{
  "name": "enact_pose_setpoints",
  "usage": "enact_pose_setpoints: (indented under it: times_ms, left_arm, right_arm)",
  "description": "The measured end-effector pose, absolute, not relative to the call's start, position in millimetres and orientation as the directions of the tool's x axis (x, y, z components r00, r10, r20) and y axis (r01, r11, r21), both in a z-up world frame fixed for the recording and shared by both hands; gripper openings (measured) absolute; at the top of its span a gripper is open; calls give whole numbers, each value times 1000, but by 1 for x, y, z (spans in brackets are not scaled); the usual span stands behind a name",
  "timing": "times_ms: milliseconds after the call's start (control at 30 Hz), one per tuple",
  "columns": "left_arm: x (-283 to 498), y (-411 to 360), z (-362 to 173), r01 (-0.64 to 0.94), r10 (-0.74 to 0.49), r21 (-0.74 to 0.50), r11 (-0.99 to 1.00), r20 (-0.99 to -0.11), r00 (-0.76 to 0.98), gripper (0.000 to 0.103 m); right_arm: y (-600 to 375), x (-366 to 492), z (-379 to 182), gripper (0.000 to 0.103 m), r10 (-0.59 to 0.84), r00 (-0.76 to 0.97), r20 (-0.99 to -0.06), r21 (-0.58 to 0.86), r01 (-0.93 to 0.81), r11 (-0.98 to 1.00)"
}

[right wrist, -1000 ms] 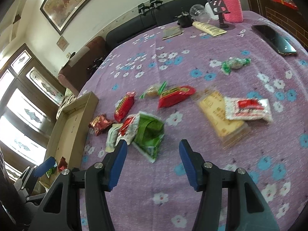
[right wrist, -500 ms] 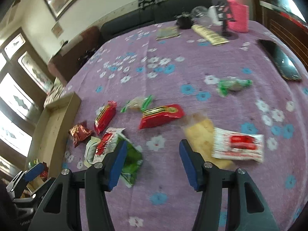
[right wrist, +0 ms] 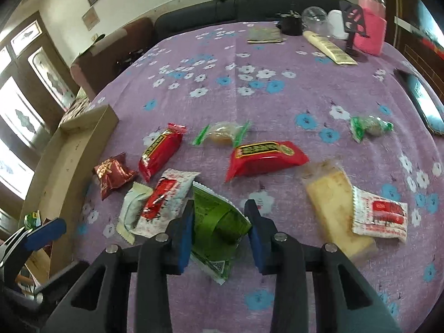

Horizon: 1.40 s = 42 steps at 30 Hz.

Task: Organize snacks
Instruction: 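Grasp the green packet with the right tool while the left tool grasps the white wafer, then carry both snacks into the cardboard tray and open both tools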

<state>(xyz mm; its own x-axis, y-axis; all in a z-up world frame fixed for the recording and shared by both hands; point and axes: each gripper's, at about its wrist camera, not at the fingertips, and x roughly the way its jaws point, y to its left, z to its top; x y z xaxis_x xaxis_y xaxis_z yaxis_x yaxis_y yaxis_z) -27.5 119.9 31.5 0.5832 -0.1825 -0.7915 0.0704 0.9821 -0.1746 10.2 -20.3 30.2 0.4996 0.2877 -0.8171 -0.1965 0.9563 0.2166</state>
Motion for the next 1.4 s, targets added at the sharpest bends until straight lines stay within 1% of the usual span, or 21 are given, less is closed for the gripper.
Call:
enact_pose_setpoints:
  times_ms: [33,67,133,233,400,433,500,533,567,700,867,1033,1167,1400]
  left_arm:
    - [-19,119,28,79,-191,-179,981,-800,569,66]
    - [-13,118,25,84,-200,-186,979,-806,557,59]
    - [-1,118,20,85,-214,-200,976,-817,535,54]
    - [10,116,16,81,-213,-201,976,-822,529,54]
    - [26,105,5,90,-183,-160,983,-849,495,54]
    - [28,102,3,95,-170,-142,985,-850,498,53]
    - [28,96,4,115,-143,-98,989,-850,508,45]
    - [28,92,3,133,-144,-87,987,-848,510,30]
    - [27,90,3,145,-149,-86,986,-846,512,20]
    - [20,86,4,162,-151,-75,984,-833,533,18]
    - [3,97,17,143,-208,-154,978,-800,562,18]
    - [-23,121,43,109,-218,-192,975,-756,618,18]
    - [-49,154,59,47,-184,-205,978,-720,669,19]
    - [-84,219,58,-107,-78,-213,971,-711,699,19]
  right_arm:
    - [-24,10,30,34,296,501,-813,230,-191,954]
    - [-29,9,30,34,309,504,-807,248,-186,951]
    - [-37,8,30,34,329,510,-795,276,-179,944]
    - [-46,8,29,34,351,518,-780,308,-170,936]
    - [-46,8,28,34,357,526,-772,310,-179,934]
    - [-47,8,28,34,361,525,-771,314,-179,932]
    - [-47,8,28,34,366,526,-768,319,-180,930]
    - [-47,8,27,34,366,526,-767,320,-181,930]
    - [-47,8,27,34,367,527,-767,320,-181,930]
    - [-48,7,28,33,377,532,-758,330,-186,925]
    - [-49,1,38,33,388,574,-721,335,-202,920]
    - [-41,-8,55,33,387,604,-696,315,-228,921]
    - [-21,-21,73,33,421,598,-682,308,-287,907]
    - [41,-41,91,34,486,535,-691,294,-407,865]
